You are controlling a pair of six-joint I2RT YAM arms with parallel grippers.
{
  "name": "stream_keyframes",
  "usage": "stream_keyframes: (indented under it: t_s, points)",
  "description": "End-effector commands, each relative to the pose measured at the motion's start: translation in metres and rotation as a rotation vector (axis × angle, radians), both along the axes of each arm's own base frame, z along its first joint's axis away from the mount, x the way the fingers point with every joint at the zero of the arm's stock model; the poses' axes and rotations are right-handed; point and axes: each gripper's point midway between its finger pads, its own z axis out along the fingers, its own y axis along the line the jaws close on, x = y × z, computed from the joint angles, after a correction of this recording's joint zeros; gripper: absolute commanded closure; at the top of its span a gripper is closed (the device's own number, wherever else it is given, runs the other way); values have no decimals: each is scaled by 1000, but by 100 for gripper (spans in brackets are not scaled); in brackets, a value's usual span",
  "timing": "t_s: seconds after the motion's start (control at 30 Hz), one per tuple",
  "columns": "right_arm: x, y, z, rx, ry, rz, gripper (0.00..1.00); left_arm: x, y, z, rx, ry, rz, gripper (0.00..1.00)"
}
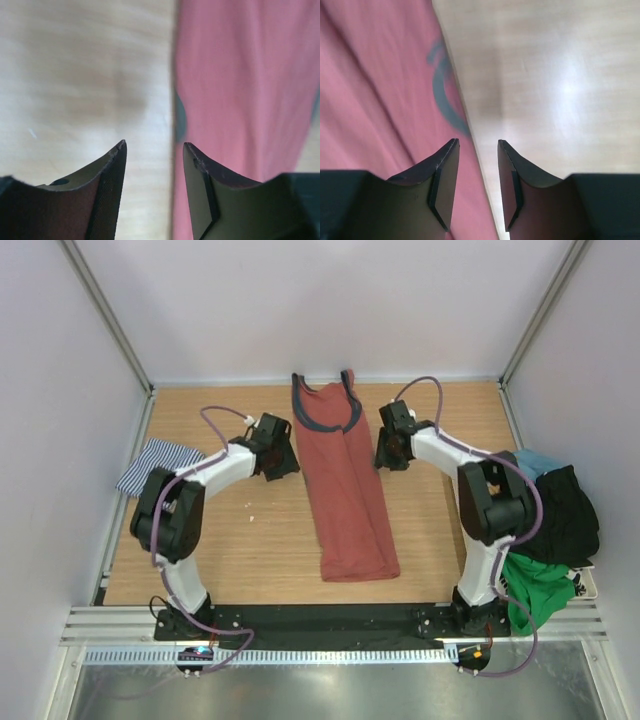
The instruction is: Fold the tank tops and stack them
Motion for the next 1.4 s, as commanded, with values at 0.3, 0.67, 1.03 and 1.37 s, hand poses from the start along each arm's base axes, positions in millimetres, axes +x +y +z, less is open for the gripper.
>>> stream_keyframes:
  t_s: [0.3, 0.67, 1.03, 1.37]
  points:
    - [-97, -12, 17, 68, -27, 24, 55, -77, -64, 19, -79, -58, -57, 48]
    - [-144, -5, -1, 90, 31, 67, 52, -66, -71, -18, 6, -5, -51, 60]
    - [-163, 8, -9, 83, 55, 104, 52, -44, -29, -23, 23, 17, 0, 100]
    - [-179, 34, -8, 118, 55, 138, 52, -50, -22, -13, -7, 43, -62, 61]
